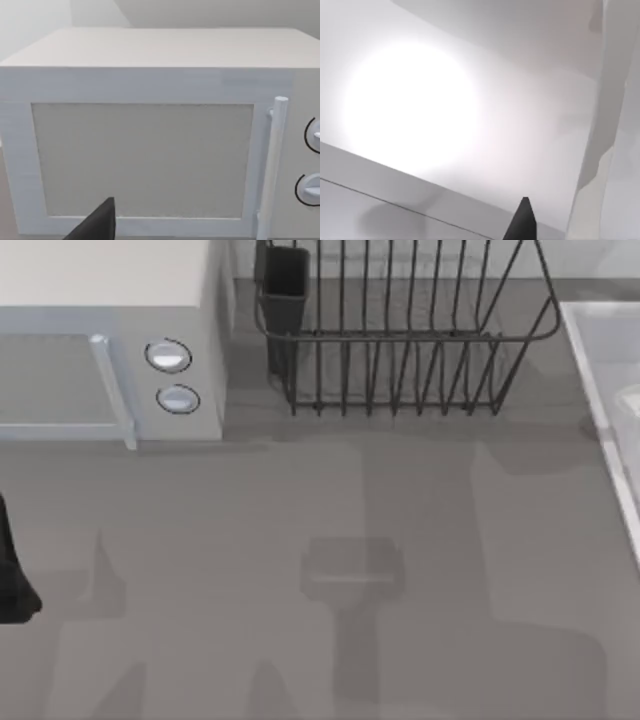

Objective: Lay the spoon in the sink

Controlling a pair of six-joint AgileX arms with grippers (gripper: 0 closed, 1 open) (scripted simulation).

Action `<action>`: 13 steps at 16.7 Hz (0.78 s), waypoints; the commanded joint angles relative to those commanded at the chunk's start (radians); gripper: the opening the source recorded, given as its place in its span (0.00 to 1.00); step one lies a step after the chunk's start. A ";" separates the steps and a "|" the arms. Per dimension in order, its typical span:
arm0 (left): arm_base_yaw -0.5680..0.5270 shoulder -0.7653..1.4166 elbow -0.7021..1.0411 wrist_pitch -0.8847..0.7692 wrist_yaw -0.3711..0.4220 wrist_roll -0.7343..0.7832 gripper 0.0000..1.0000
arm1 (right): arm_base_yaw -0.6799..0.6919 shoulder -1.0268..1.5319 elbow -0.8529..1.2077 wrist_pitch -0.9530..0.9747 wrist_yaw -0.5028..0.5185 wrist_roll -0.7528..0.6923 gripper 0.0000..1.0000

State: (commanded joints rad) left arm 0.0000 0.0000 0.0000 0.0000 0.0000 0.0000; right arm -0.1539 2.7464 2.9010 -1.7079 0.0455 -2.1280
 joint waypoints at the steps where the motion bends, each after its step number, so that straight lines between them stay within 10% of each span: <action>1: 0.000 0.000 0.000 0.000 0.000 0.000 1.00 | 0.000 -0.001 -0.003 0.002 0.000 0.000 0.00; 13: 0.000 0.000 0.000 0.000 0.000 0.000 1.00 | 0.007 -0.153 -0.476 0.322 -0.003 0.000 0.00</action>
State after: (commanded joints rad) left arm 0.0000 0.0000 0.0000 0.0000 0.0000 0.0000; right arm -0.1472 2.5937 2.4249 -1.3858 0.0427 -2.1283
